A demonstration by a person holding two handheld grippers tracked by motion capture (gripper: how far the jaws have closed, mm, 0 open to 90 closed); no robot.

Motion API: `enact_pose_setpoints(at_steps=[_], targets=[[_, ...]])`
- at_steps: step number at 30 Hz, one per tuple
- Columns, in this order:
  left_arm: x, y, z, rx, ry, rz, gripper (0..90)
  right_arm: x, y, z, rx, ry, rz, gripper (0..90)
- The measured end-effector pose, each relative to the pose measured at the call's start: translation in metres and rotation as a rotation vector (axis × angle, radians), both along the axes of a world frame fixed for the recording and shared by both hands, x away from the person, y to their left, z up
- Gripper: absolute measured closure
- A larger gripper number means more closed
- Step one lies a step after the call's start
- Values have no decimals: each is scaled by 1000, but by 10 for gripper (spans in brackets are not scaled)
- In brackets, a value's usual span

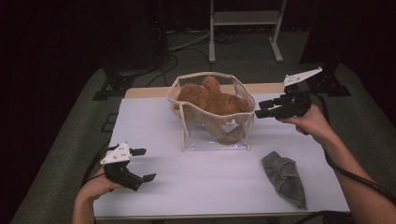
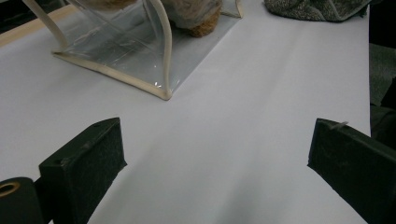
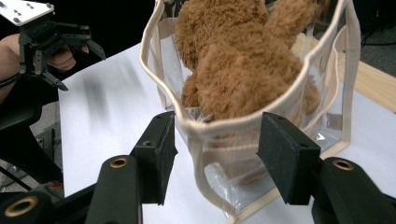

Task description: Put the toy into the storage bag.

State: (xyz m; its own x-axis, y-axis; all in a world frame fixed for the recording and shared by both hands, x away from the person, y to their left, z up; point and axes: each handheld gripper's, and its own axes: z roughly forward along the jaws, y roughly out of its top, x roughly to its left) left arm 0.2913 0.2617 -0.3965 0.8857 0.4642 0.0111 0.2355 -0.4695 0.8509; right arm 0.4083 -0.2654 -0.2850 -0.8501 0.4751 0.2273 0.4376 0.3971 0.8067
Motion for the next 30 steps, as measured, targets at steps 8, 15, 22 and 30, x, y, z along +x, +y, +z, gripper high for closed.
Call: enact_pose_setpoints(at_steps=[8, 15, 22, 30], targets=[[1, -2, -1, 4, 4, -5, 31, -7, -10, -10, 6, 18, -12, 445], [1, -2, -1, 4, 0, -7, 31, -13, -17, -21, 14, 32, -18, 437], [1, -5, -1, 7, 2, -10, 31, -18, -23, -29, 18, 41, -25, 435], [1, -7, -1, 6, 0, -15, 31, -24, -28, -42, 15, 61, -32, 434]])
